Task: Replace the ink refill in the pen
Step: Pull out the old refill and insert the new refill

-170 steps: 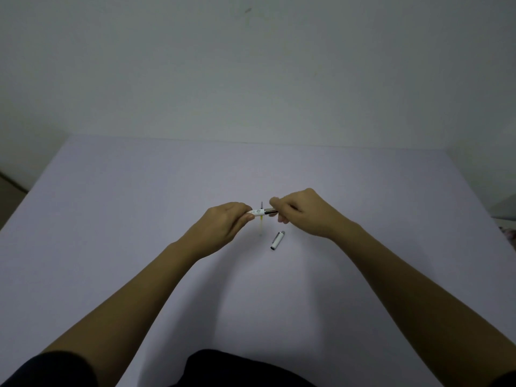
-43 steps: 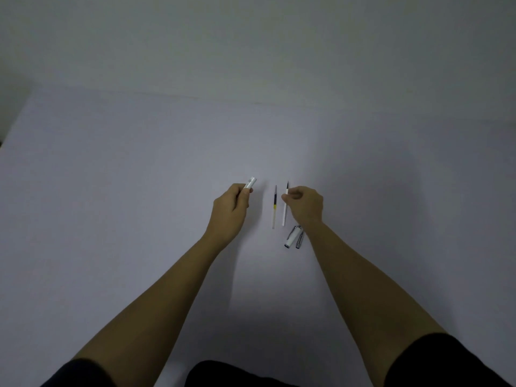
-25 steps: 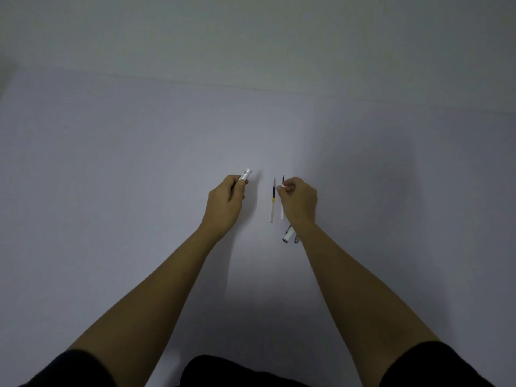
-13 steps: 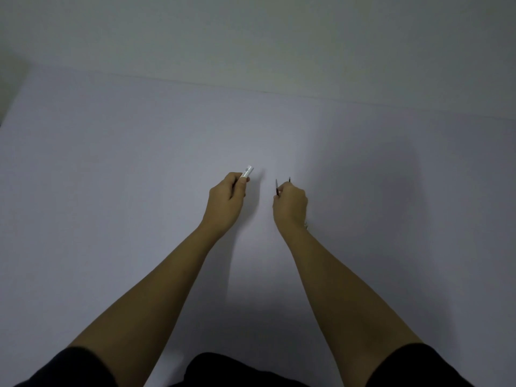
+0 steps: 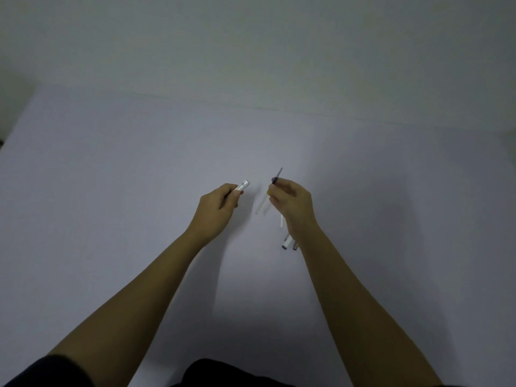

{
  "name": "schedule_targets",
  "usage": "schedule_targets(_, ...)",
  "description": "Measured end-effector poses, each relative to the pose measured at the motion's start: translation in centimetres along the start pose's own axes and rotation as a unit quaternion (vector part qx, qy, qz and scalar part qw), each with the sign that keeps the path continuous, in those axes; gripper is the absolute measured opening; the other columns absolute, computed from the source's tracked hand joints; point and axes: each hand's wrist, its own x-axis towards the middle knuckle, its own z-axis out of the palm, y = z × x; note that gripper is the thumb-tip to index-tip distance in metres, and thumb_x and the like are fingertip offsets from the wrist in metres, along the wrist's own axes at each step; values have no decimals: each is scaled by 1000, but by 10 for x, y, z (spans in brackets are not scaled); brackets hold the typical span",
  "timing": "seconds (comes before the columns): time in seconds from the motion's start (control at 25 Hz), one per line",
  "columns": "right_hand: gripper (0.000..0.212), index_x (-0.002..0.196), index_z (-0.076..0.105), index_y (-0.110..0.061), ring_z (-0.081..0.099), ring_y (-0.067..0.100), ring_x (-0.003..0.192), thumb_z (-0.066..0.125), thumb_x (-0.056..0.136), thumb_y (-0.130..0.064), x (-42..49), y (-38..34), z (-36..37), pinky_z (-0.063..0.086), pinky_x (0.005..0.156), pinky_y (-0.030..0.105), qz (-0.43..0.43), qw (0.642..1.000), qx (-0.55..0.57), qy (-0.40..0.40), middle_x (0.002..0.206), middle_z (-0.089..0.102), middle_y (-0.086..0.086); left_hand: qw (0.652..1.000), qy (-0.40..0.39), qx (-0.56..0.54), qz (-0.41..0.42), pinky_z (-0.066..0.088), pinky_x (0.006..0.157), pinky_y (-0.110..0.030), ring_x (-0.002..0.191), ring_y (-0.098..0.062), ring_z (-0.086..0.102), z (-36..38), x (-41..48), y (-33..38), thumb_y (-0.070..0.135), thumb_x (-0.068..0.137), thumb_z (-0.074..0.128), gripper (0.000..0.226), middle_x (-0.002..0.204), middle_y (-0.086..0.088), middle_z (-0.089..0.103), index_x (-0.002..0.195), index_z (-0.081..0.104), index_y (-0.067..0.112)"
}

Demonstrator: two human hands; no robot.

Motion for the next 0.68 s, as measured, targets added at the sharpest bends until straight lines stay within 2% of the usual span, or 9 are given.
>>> schedule_targets(0.12,8,81,67,-18,68,10,79,68,81,-10,-21,-12,-20,54,68,16,-38,997,61,-15,76,73,-3,999,-30,18,38,38,54,-9,57,-2,49,-6,-12,11,29,95,46,19,75,2,63,95,63,22)
schedule_targets(0.32,7,85,64,-16,70,4,76,65,85,-10,-50,-28,-43,54,69,13,-84,990,115,1,73,75,-6,996,-18,51,77,38,65,-19,74,-16,53,-9,-34,31,22,94,50,21,84,-5,62,108,65,19)
schedule_targets(0.4,6,87,64,-16,70,3,77,65,85,-10,-60,-33,-46,53,69,12,-99,987,129,-5,74,75,-7,993,-23,68,92,38,64,-18,73,-14,53,-10,-42,39,21,94,50,22,83,-4,62,109,65,18)
schedule_targets(0.52,6,89,64,-15,70,3,78,65,85,-10,-72,-39,-46,53,69,12,-111,985,133,-14,76,75,-6,992,-31,68,105,36,63,-16,71,-4,51,-12,-50,49,22,94,50,21,79,3,58,109,65,19)
schedule_targets(0.68,6,90,64,-15,70,3,77,66,85,-12,-86,-45,-46,53,68,12,-123,983,138,-18,77,75,-6,988,-32,74,132,35,62,-16,68,-2,50,-17,-60,61,22,94,49,21,72,11,53,109,64,21)
